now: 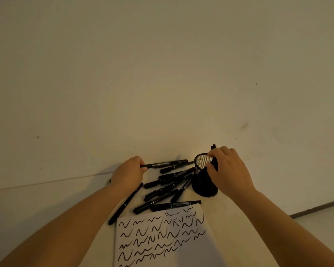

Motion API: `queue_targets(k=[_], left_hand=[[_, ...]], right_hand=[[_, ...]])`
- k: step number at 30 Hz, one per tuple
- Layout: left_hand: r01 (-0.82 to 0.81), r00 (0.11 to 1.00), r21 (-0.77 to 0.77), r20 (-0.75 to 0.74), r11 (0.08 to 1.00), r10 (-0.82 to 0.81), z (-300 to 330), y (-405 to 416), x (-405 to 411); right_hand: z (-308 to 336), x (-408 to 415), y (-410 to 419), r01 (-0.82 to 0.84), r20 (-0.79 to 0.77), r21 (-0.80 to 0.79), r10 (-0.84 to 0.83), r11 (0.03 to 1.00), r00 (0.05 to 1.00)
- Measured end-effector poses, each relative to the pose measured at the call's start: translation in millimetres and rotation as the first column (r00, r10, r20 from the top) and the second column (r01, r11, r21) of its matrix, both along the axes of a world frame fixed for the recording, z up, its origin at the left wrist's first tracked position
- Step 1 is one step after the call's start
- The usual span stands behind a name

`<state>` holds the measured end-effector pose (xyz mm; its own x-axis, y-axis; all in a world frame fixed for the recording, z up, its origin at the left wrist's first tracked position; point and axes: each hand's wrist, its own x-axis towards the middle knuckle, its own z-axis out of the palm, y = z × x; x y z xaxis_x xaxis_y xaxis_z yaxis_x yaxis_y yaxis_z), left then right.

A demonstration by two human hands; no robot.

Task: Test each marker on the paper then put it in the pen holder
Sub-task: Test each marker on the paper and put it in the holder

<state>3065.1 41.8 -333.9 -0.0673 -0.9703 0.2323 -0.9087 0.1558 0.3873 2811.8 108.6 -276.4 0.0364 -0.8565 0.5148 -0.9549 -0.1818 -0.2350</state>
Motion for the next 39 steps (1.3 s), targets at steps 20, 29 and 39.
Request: queue_targets(k=[20, 29, 39], left_hand=[[0.361, 0.775, -0.056, -0.537, 0.931, -0.333, 6.0, 201.3, -7.5], [0.341, 0.939, -0.154, 0.106, 0.927, -0.327, -23.1, 243.6, -2.8], [0.510, 0.764, 0.146, -0.530, 0.848, -0.368, -1.4, 257.4, -0.7]], right_hand=[[-36.1, 100.9, 151.0, -0.403, 0.920, 0.095, 0.075, 0.910, 0.384], [-62.3, 111.4, 184.3, -0.328, 0.932, 0.274, -0.165, 0.904, 0.324], [-52.1, 96.1, 179.9, -0.180, 0.981, 0.184, -0.169, 0.966, 0.097]])
